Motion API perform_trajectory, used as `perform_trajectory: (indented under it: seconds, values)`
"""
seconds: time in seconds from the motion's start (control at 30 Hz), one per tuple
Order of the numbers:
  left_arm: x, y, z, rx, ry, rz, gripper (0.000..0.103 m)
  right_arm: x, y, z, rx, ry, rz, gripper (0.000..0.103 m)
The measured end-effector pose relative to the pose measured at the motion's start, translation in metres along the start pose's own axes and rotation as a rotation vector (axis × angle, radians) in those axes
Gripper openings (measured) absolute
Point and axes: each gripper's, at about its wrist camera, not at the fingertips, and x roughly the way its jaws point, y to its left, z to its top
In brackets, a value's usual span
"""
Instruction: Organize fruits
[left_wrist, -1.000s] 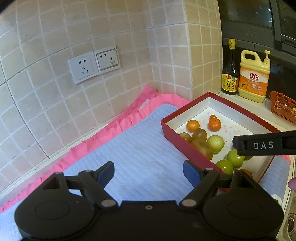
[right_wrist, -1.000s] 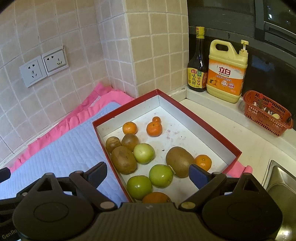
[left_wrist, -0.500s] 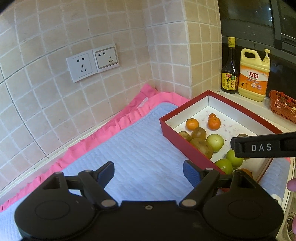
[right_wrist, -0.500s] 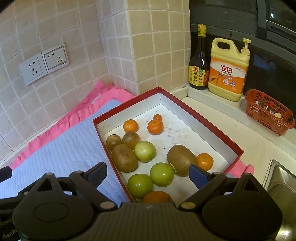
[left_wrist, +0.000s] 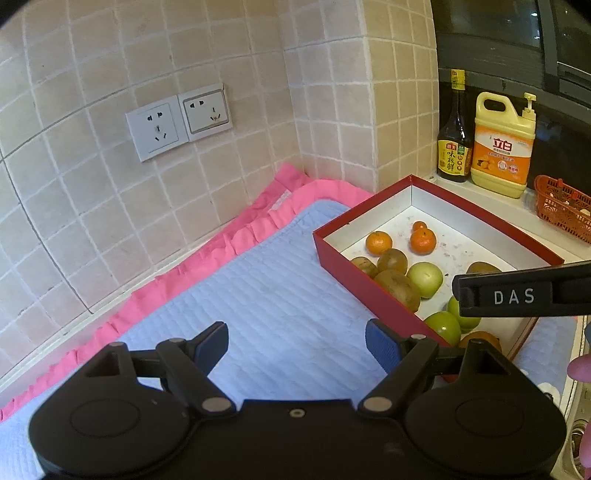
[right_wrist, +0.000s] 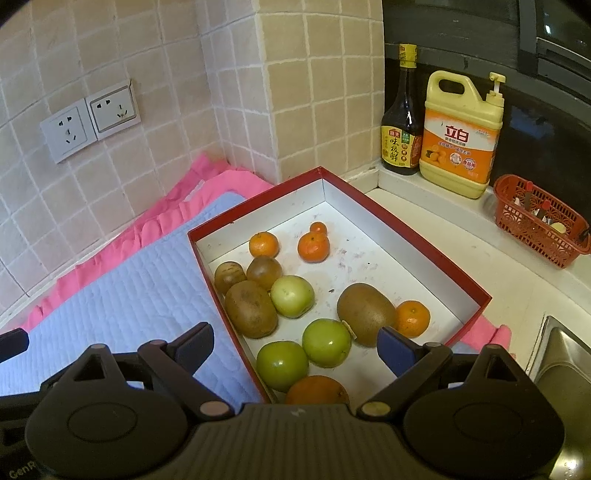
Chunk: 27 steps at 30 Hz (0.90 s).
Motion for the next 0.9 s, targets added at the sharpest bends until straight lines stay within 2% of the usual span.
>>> perform_trajectory:
  seconds: [0.9]
  values:
    - [0.0040,-0.0007,0.0021,-0.009,0.005,0.016,0.097,0.0029,0.0004,-0.0007,0.001,0.018,0.025,0.096]
